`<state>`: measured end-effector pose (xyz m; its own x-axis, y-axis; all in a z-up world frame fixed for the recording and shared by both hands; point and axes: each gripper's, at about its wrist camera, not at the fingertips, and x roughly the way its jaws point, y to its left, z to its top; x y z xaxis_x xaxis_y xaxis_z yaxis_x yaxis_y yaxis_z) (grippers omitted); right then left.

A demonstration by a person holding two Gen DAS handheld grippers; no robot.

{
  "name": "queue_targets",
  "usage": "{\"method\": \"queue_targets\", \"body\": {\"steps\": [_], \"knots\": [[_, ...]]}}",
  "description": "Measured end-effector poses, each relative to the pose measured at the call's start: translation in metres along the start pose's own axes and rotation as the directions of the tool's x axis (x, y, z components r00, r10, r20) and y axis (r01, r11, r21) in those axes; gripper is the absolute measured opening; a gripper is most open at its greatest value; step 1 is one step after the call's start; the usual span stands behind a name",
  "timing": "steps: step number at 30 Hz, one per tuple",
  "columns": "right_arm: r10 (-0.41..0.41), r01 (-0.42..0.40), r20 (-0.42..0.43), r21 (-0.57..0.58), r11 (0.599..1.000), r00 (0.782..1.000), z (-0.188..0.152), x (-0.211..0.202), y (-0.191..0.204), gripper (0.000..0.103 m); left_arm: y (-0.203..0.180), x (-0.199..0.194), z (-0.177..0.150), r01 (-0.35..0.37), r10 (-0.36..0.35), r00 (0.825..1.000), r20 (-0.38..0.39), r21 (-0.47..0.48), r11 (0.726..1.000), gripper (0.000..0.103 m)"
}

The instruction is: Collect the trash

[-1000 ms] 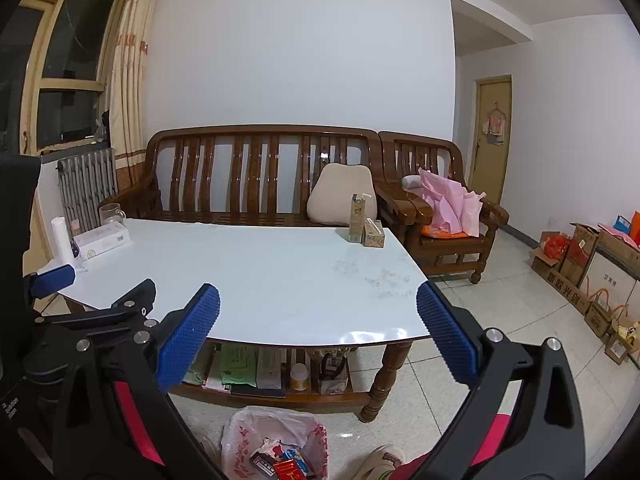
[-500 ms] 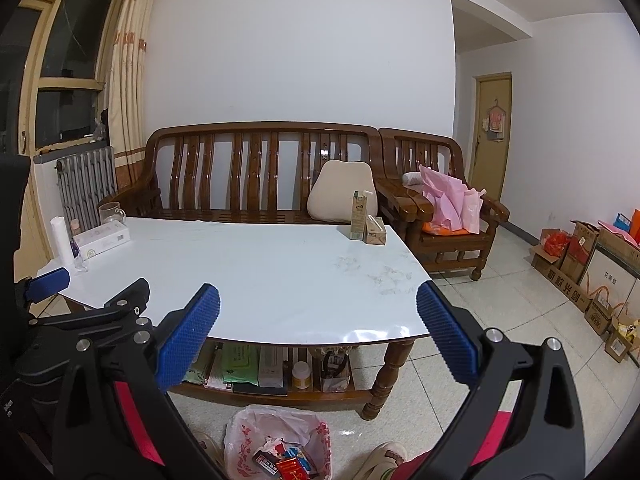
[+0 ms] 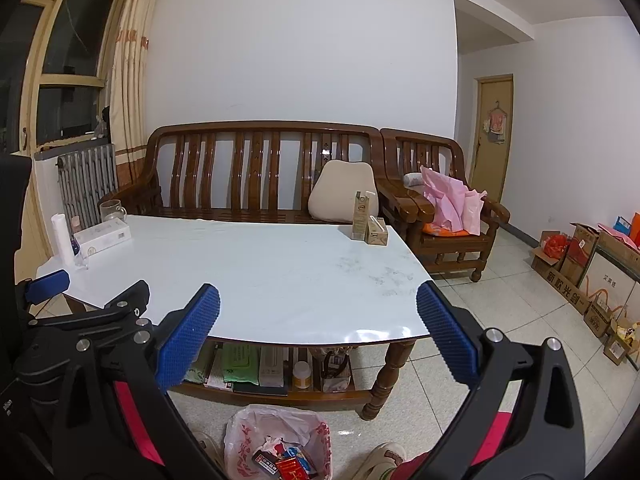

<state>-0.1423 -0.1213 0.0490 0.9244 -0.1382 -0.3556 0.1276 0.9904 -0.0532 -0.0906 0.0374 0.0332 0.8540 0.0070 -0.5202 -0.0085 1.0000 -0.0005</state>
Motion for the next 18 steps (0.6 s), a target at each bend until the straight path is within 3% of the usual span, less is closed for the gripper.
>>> {"method": "queue_targets", "body": {"steps": [18], "knots": [[0.011,-0.011,-0.004,0.003,1.0,1.0,0.0013,0.0039,-0.0045,0.096,0.0022,-0.0001,0.0,-0.003,0.003,1.0,-0.007,0.003,1.0,0.095]]}}
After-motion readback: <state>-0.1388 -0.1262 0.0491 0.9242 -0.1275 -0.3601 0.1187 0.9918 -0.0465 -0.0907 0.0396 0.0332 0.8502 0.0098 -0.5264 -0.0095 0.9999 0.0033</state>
